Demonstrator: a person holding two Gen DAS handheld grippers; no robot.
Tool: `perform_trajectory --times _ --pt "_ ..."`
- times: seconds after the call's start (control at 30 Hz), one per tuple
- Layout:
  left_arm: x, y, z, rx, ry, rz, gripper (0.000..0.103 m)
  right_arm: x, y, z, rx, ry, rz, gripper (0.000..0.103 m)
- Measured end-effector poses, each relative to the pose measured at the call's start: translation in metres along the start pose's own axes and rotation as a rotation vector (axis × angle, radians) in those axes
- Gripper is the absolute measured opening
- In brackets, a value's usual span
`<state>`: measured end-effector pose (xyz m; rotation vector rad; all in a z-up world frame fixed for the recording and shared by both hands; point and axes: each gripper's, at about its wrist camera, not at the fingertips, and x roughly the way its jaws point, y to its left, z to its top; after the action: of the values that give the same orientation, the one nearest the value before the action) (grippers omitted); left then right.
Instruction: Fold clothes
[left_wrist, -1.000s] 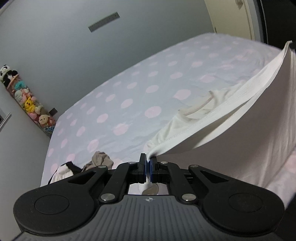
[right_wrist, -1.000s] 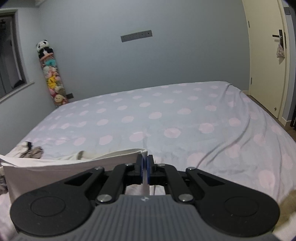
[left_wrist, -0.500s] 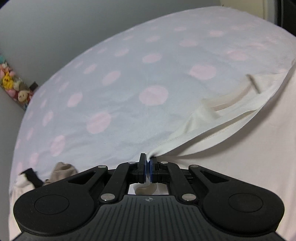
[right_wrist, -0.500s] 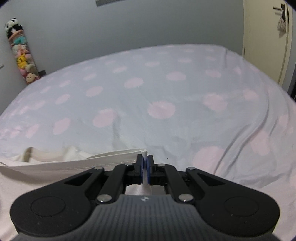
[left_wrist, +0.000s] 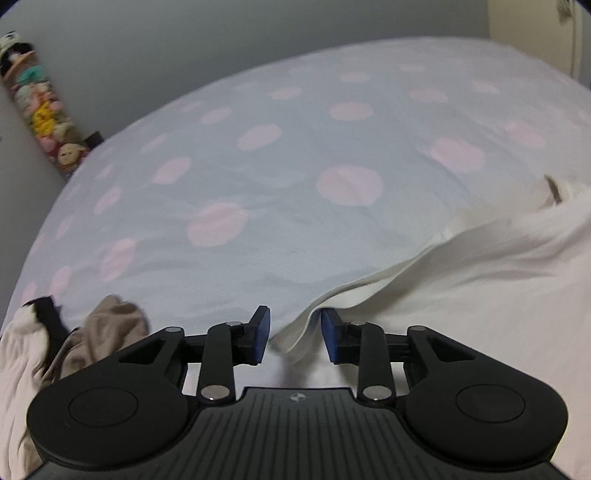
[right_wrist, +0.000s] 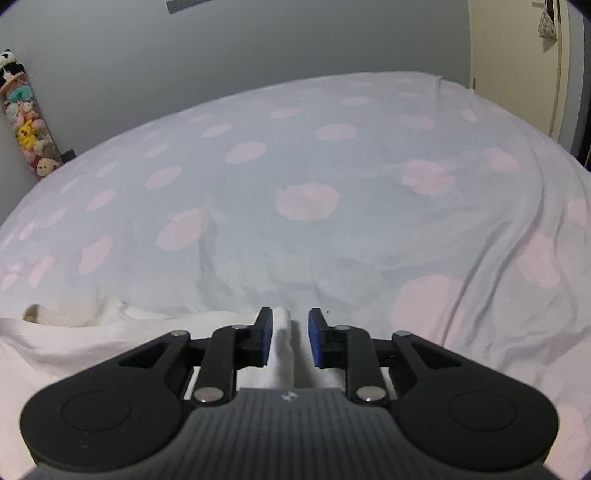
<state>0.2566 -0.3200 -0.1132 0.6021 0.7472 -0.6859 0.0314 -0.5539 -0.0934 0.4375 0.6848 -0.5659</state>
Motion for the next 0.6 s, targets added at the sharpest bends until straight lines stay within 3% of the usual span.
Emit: perform_trajectory --times 0.3,0.37,0.47,0.6 --pt "-0.035 -0.043 0.005 0.084 -0.061 -0.121 0.028 -0.013 0.079 -0.015 -0.235 0.003 0.183 0.025" --pt "-0.033 -0.057 0.014 0.115 -0.08 -0.155 0.03 -0.005 0.094 -0.011 -0.249 0.025 0.218 0.025" --pt "-0.022 -0.078 0.032 0.141 -0.101 -0.218 0.042 0.011 0.111 0.001 -0.272 0.042 0.236 0.026" --pt "-0.003 -0.109 0.054 0.153 -0.102 -0.338 0.042 0.039 0.128 0.018 -0.278 0.1 0.259 0.029"
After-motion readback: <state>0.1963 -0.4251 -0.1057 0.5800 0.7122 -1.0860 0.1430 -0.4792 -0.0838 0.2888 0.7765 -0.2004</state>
